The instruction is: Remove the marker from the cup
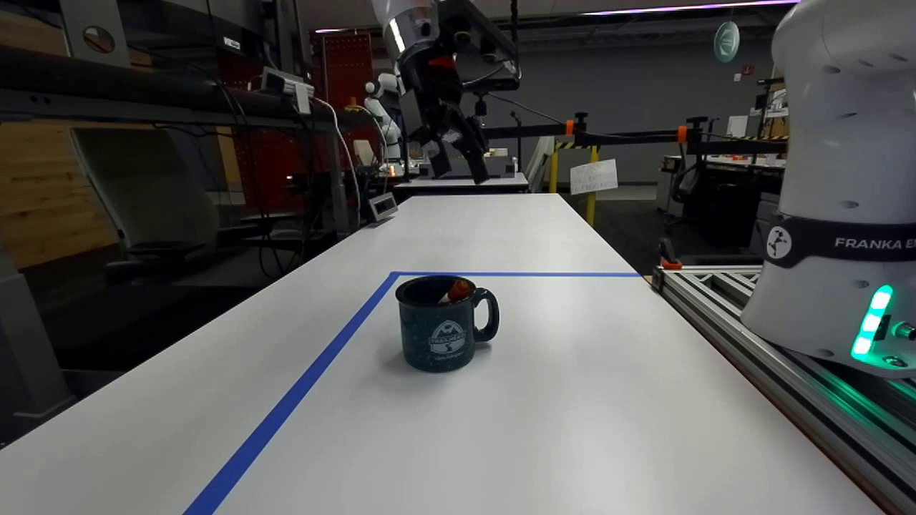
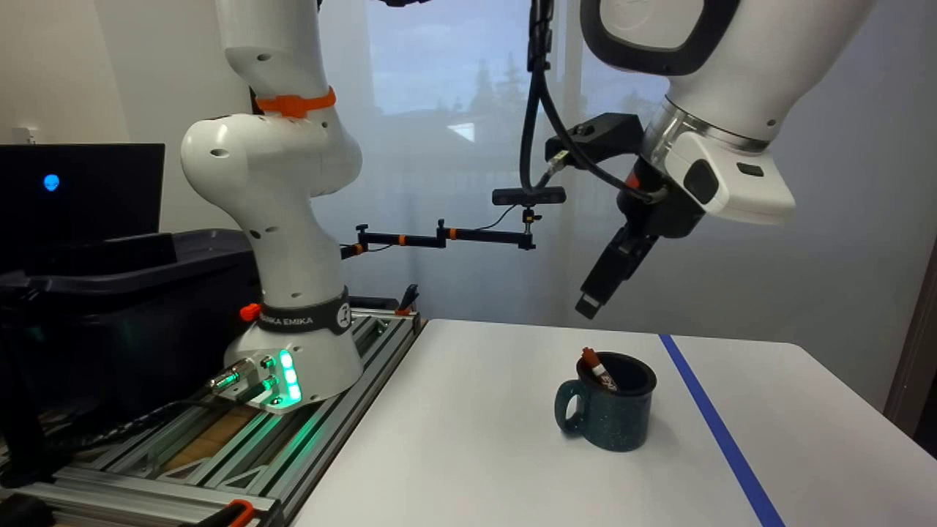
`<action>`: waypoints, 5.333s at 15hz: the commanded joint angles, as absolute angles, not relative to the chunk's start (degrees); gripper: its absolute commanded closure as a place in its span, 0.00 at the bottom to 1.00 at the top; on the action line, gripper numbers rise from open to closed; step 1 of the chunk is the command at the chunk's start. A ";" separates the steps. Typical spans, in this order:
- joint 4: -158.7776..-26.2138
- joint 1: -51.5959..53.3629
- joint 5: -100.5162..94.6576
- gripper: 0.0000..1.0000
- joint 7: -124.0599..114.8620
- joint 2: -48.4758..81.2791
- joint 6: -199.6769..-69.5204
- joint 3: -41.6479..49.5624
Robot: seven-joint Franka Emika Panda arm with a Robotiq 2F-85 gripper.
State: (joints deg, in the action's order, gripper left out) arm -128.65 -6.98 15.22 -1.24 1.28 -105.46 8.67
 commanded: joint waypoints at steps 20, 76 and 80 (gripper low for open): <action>-116.56 -4.77 20.51 0.50 -12.24 21.11 -108.25 3.88; -142.03 -8.78 10.05 0.95 -11.22 20.32 -167.90 5.66; -141.11 -9.52 11.84 0.55 -10.05 21.07 -166.13 4.59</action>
State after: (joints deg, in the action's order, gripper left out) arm -142.06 -7.90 9.94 -12.24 20.95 -167.32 5.91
